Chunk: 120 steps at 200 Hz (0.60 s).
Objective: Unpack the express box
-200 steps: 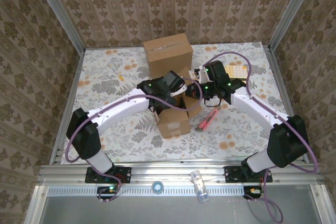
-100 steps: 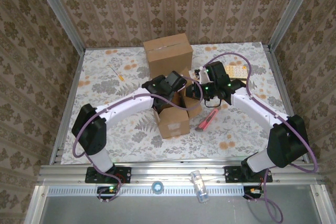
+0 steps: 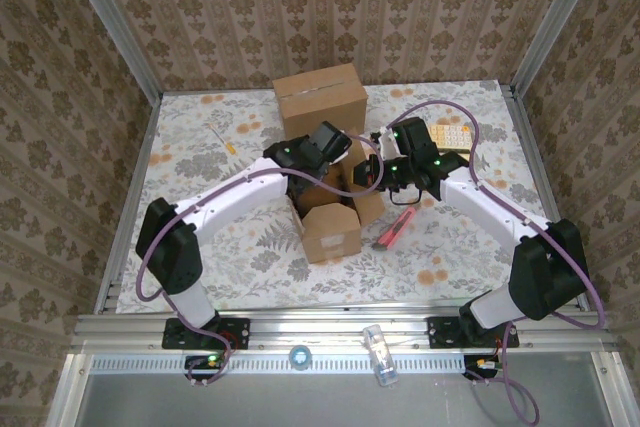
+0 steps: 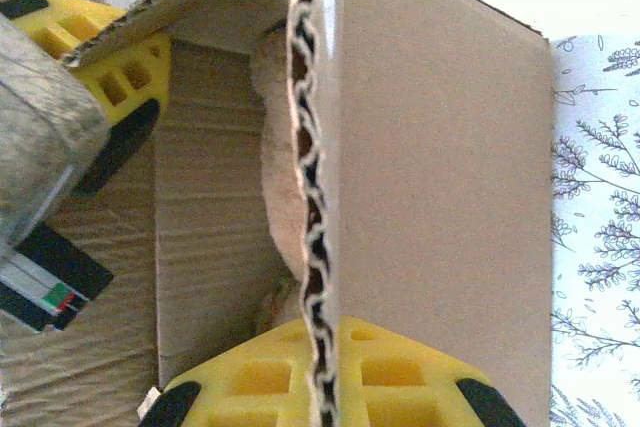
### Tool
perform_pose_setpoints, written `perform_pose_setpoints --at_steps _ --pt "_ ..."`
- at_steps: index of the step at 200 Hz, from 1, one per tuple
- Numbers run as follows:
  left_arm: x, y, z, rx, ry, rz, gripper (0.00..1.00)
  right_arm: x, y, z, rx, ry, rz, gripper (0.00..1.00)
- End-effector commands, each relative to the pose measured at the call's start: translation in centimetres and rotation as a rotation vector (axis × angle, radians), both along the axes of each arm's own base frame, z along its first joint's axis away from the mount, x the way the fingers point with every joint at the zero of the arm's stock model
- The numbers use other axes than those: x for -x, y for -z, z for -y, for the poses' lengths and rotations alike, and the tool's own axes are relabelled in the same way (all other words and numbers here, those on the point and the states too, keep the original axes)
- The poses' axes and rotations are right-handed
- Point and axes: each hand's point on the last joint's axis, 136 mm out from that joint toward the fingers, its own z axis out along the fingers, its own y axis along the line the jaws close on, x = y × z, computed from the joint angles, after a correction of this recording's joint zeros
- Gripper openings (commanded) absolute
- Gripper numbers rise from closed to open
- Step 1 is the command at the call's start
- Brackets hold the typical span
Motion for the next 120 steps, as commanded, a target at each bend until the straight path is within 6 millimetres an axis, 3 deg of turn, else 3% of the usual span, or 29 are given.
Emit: perform_pose_setpoints --at_steps 1,52,81,120 --pt "0.3 -2.3 0.2 0.025 -0.002 -0.024 0.0 0.4 -1.7 0.0 0.007 -0.06 0.07 0.0" --pt "1.9 -5.9 0.0 0.111 -0.031 -0.115 0.0 0.7 -3.8 -0.2 0.045 -0.153 0.16 0.03" --pt "2.6 -7.3 -0.5 0.164 -0.055 -0.142 0.0 0.9 -4.9 -0.4 0.036 -0.187 0.192 0.15" --pt "2.9 -7.8 -1.1 0.196 -0.084 -0.177 0.0 1.7 -7.0 -0.3 0.032 -0.229 0.265 0.42"
